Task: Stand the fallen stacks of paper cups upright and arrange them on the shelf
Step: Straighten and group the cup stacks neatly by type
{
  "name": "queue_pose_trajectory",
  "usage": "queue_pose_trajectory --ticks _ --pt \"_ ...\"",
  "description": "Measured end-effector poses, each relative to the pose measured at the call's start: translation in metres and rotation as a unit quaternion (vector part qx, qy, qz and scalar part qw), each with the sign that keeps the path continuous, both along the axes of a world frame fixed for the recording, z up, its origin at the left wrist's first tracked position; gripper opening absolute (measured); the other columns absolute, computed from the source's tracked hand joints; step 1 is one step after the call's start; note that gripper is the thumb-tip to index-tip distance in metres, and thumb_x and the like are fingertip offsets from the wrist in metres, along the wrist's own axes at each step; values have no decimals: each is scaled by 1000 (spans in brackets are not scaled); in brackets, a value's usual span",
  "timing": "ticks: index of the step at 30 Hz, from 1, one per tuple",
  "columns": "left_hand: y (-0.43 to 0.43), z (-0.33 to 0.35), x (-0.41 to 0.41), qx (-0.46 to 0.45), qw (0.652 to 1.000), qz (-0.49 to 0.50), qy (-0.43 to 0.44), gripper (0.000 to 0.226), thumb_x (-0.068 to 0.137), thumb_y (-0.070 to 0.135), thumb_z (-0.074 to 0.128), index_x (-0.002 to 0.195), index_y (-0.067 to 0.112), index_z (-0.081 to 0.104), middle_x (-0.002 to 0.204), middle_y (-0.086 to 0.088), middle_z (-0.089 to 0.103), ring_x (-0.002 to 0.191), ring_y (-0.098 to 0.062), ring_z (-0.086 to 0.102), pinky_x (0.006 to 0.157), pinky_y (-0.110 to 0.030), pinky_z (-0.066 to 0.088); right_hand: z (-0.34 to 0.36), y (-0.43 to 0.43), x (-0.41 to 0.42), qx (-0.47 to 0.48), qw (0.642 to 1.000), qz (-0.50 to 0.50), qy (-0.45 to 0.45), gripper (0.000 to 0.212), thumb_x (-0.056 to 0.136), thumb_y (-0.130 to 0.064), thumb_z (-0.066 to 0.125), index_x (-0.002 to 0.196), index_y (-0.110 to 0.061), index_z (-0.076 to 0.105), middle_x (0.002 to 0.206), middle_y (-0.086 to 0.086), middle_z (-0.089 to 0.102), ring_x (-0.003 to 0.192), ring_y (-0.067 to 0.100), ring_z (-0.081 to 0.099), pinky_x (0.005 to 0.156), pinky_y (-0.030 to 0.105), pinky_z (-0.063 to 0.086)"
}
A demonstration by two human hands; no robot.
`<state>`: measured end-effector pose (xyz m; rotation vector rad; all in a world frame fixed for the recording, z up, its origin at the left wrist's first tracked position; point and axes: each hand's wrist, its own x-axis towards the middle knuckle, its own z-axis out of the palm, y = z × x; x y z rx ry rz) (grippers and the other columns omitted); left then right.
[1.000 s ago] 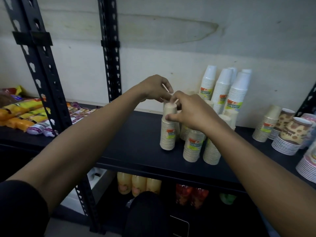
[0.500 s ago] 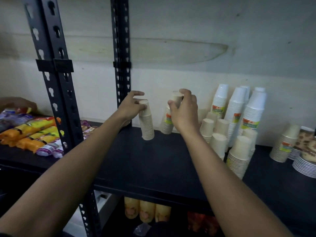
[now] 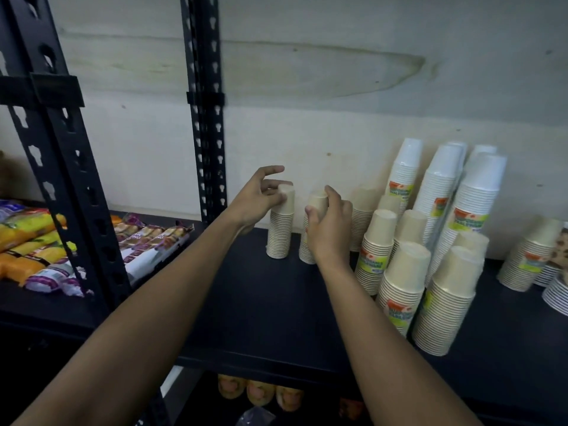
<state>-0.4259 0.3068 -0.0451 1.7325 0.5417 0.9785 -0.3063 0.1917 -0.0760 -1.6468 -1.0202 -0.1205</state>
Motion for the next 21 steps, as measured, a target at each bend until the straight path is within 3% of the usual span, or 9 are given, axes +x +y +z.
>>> queue_pose_trajectory --ticks 4,6,8,10,13,17,19,21 --pt "0 -8 3 10 1000 17 11 57 92 -2 59 143 22 49 134 -5 61 127 -19 58 89 -16 49 -11 1 3 -7 1000 8 21 70 94 -28 70 154 -16 35 141 12 45 124 23 51 88 15 32" --pt "-6 -23 5 50 996 41 54 79 87 6 72 152 29 34 146 -5 44 135 -19 47 89 -11 47 -20 -1 3 -22 999 18 41 77 91 -25 73 155 -14 31 145 13 42 129 24 48 92 18 32" --pt "-11 -48 10 100 985 92 105 117 74 17 86 158 33 6 153 -9 24 143 -20 31 109 -29 42 -32 -4 2 -41 997 30 65 85 90 -20 74 157 -16 22 150 12 36 132 25 45 95 23 35" --pt "-18 -69 18 99 970 166 150 134 65 23 92 158 30 -3 152 -12 16 145 -27 24 119 -48 32 -43 -7 1 -69 993 33 95 90 90 -17 75 158 -17 17 155 11 30 136 25 42 97 24 35" --pt "-26 -86 25 40 960 235 149 121 61 34 96 150 25 14 145 -11 21 134 -29 34 112 -45 38 -53 -8 5 -99 987 29 123 86 88 -20 78 155 -14 24 151 11 37 136 25 44 103 29 39" --pt "-18 -97 27 25 966 227 124 83 68 26 92 119 26 26 125 -4 46 110 -23 56 82 -31 48 -56 -5 10 -110 988 5 112 55 91 -14 72 137 -9 43 138 10 48 126 27 52 97 31 43" --pt "-14 -97 24 16 973 188 136 75 74 17 85 120 26 27 113 0 56 106 -21 62 81 -29 51 -56 -4 11 -116 987 -6 109 50 94 -10 66 138 -9 43 138 11 46 125 27 51 99 34 43" --pt "-12 -96 21 -1 980 149 134 73 79 11 79 128 26 28 119 1 59 105 -9 61 85 -26 50 -57 -2 12 -122 987 -9 103 51 95 -10 65 140 -10 42 140 10 45 126 27 50 102 36 43"
